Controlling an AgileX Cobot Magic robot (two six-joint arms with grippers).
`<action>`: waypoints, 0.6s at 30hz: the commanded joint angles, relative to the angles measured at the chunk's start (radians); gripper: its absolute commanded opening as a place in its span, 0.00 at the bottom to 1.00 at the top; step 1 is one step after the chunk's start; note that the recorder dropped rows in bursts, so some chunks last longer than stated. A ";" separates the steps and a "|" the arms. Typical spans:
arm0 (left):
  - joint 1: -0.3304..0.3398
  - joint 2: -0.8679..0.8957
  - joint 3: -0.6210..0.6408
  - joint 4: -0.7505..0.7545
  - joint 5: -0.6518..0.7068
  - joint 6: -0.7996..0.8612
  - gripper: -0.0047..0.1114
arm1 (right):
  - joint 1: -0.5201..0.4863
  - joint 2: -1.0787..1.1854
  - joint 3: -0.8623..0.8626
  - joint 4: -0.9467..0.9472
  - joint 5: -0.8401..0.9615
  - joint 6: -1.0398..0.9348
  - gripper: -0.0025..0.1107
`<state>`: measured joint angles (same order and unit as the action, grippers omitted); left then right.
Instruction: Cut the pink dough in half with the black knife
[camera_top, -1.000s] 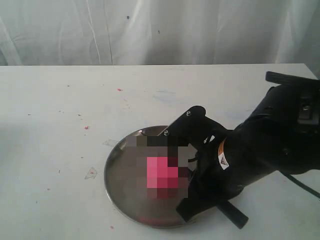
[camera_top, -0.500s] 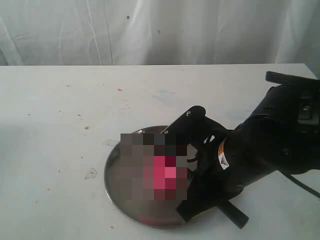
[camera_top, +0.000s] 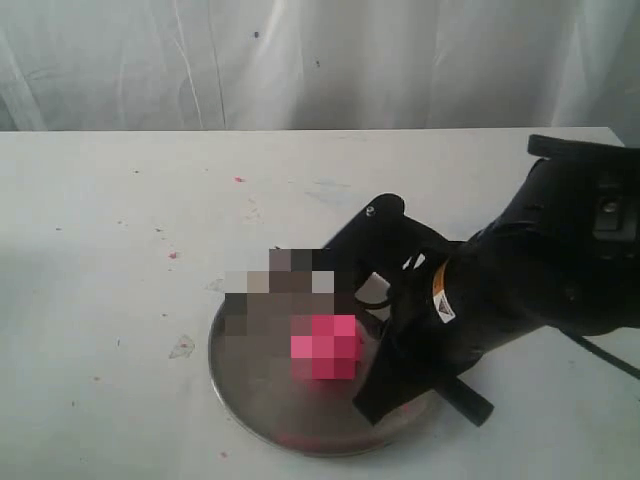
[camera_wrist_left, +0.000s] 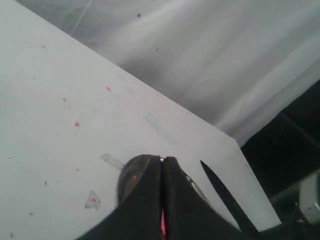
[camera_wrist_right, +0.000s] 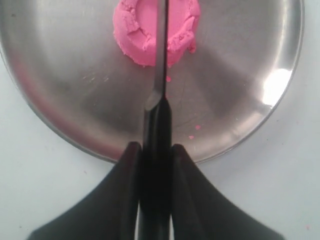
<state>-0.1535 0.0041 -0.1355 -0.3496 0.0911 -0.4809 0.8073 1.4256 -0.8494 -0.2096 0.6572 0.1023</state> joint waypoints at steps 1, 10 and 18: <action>0.001 0.002 -0.168 -0.010 0.215 0.069 0.04 | -0.010 -0.002 -0.043 -0.015 0.024 -0.011 0.05; 0.001 0.406 -0.424 -0.215 0.619 0.529 0.04 | -0.010 0.030 -0.057 -0.026 0.105 -0.055 0.05; 0.001 0.678 -0.447 -0.442 0.547 0.821 0.04 | -0.010 0.073 -0.057 -0.030 0.089 -0.066 0.05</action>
<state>-0.1535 0.6072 -0.5755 -0.6899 0.6608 0.2415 0.8073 1.4899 -0.8983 -0.2289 0.7610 0.0516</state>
